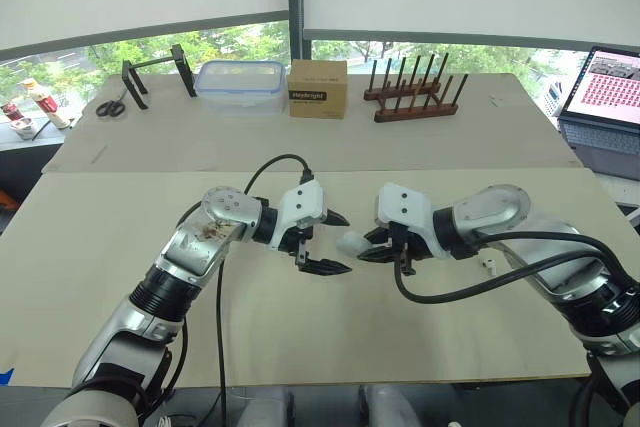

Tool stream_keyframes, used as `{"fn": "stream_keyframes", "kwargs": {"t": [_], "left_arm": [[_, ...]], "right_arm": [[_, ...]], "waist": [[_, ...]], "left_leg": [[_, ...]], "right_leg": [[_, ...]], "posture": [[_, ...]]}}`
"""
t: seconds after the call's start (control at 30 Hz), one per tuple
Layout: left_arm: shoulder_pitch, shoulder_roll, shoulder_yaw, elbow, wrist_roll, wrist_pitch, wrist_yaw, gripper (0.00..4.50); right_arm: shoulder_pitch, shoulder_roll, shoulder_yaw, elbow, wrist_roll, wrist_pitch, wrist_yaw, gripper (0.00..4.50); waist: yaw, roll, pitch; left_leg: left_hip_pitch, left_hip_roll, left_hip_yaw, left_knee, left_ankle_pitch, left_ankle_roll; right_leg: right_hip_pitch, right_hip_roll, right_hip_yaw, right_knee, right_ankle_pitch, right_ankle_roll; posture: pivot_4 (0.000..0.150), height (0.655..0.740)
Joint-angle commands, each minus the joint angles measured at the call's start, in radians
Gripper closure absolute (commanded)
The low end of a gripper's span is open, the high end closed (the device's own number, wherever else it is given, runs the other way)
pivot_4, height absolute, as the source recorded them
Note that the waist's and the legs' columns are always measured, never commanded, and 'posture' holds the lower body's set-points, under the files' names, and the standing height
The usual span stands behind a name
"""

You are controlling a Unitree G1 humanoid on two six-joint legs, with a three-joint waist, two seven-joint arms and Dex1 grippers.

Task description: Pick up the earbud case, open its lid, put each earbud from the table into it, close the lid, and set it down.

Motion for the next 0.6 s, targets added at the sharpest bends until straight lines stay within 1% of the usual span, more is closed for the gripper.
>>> {"fn": "stream_keyframes", "kwargs": {"t": [0.03,0.07,0.13,0.17,0.2,0.23,0.4,0.47,0.53,0.6], "left_arm": [[-0.014,-0.010,-0.010,-0.018,0.017,-0.004,0.000,1.26],[-0.018,-0.015,-0.009,-0.012,0.018,-0.002,0.003,1.82],[-0.022,-0.021,-0.006,-0.005,0.021,0.000,0.005,2.74],[-0.022,-0.023,-0.004,-0.003,0.023,0.000,0.006,3.31],[-0.022,-0.025,-0.002,-0.003,0.024,-0.001,0.006,3.76],[-0.022,-0.026,0.000,-0.004,0.024,0.001,0.006,3.91],[-0.007,-0.026,0.000,-0.017,0.026,0.003,0.007,3.91],[0.006,-0.017,0.001,-0.021,0.026,0.002,0.005,3.91],[0.025,-0.011,0.012,-0.028,0.015,0.017,0.011,3.91],[0.051,-0.011,0.026,-0.038,-0.002,0.032,0.019,3.91]], "right_arm": [[-0.025,0.007,-0.030,-0.033,-0.011,0.004,0.012,3.80],[-0.026,0.008,-0.030,-0.034,-0.014,0.002,0.015,3.80],[-0.025,0.009,-0.031,-0.036,-0.018,0.000,0.019,3.80],[-0.025,0.009,-0.031,-0.038,-0.020,0.000,0.021,3.80],[-0.025,0.010,-0.032,-0.039,-0.022,0.001,0.023,3.80],[-0.024,0.011,-0.034,-0.041,-0.025,0.002,0.026,3.80],[-0.015,0.004,-0.033,-0.049,-0.038,0.000,0.036,3.80],[-0.004,-0.014,-0.037,-0.048,-0.055,-0.017,0.041,2.74],[0.009,-0.043,-0.049,-0.046,-0.069,-0.037,0.055,2.10],[0.020,-0.070,-0.066,-0.041,-0.090,-0.061,0.056,1.35]], "waist": [[0.000,0.000,0.000],[0.001,0.000,0.000],[0.001,0.000,0.000],[0.001,0.000,0.000],[0.001,0.000,0.000],[0.001,0.000,0.000],[0.001,0.000,0.000],[0.001,0.000,0.000],[0.002,0.000,0.000],[0.001,0.000,0.000]], "left_leg": [[0.000,0.000,0.000,0.000,0.000,0.000],[0.000,0.000,0.000,0.000,0.000,0.000],[0.000,0.000,0.000,0.001,0.000,0.000],[0.000,0.000,0.000,0.001,0.000,0.000],[0.000,0.000,0.000,0.001,0.000,0.000],[0.000,0.000,0.000,0.001,0.000,0.000],[0.000,0.000,0.000,0.001,0.000,0.000],[0.000,0.000,0.000,0.001,0.000,0.000],[0.000,0.000,0.000,0.001,0.000,0.000],[0.000,0.000,0.000,0.001,0.000,0.000]], "right_leg": [[0.000,0.000,0.000,0.000,0.000,0.000],[0.000,0.000,0.000,0.000,0.000,0.000],[0.000,0.000,0.000,0.000,0.000,0.000],[0.000,0.000,0.000,0.000,0.000,0.000],[0.000,0.000,0.000,0.000,0.000,0.000],[0.000,0.000,0.000,0.000,0.000,0.000],[0.000,0.000,0.000,0.000,0.000,0.000],[0.000,0.000,0.000,0.000,0.000,0.000],[0.000,0.000,0.000,0.000,0.000,0.000],[0.000,0.000,0.000,0.000,0.000,0.000]], "posture": [[0.150,0.7400],[0.150,0.7400],[0.150,0.7400],[0.150,0.7400],[0.150,0.7400],[0.150,0.7400],[0.150,0.7400],[0.150,0.7400],[0.150,0.7400],[0.150,0.7400]]}}
